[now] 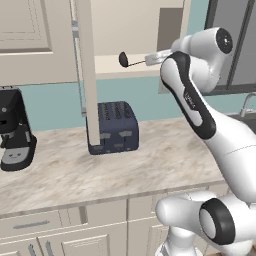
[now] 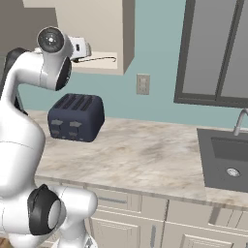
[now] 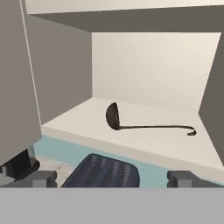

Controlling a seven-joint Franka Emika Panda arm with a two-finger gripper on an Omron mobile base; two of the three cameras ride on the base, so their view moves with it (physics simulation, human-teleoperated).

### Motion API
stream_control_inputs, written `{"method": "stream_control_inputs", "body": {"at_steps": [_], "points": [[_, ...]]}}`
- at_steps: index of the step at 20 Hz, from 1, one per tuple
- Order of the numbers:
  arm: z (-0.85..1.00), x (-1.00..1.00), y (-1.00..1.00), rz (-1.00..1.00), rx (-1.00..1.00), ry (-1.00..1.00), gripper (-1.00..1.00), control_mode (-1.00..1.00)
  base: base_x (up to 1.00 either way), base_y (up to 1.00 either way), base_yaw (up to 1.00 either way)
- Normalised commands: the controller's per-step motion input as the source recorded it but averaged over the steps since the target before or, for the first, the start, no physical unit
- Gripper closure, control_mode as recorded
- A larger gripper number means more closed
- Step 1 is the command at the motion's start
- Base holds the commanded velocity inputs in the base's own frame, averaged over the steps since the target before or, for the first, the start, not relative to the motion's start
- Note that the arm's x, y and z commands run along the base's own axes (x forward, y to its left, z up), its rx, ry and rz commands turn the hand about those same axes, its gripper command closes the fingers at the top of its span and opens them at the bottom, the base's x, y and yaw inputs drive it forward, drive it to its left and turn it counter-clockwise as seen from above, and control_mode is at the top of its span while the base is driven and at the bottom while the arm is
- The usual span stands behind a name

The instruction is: Open the cabinet and move the ladle to the pot. Then close the cabinet.

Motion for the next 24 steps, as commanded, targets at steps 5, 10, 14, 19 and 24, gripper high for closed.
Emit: {"method": "stream_control_inputs", "body": {"at_steps": [5,10,14,19,24], "points": [[-0.05,0.26,0.00,0.00,0.00,0.00,-1.00,-1.00,0.00,0.00,0.00],[-0.04,0.29,0.00,0.00,0.00,0.00,-1.00,-1.00,0.00,0.00,0.00],[-0.03,0.31,0.01,0.00,0.00,0.00,-1.00,-1.00,0.00,0.00,0.00],[0.00,0.28,0.16,0.00,0.00,0.00,-1.00,-1.00,0.00,0.00,0.00],[-0.02,0.24,0.27,-0.02,0.00,0.00,-1.00,-1.00,0.00,0.00,0.00]]}}
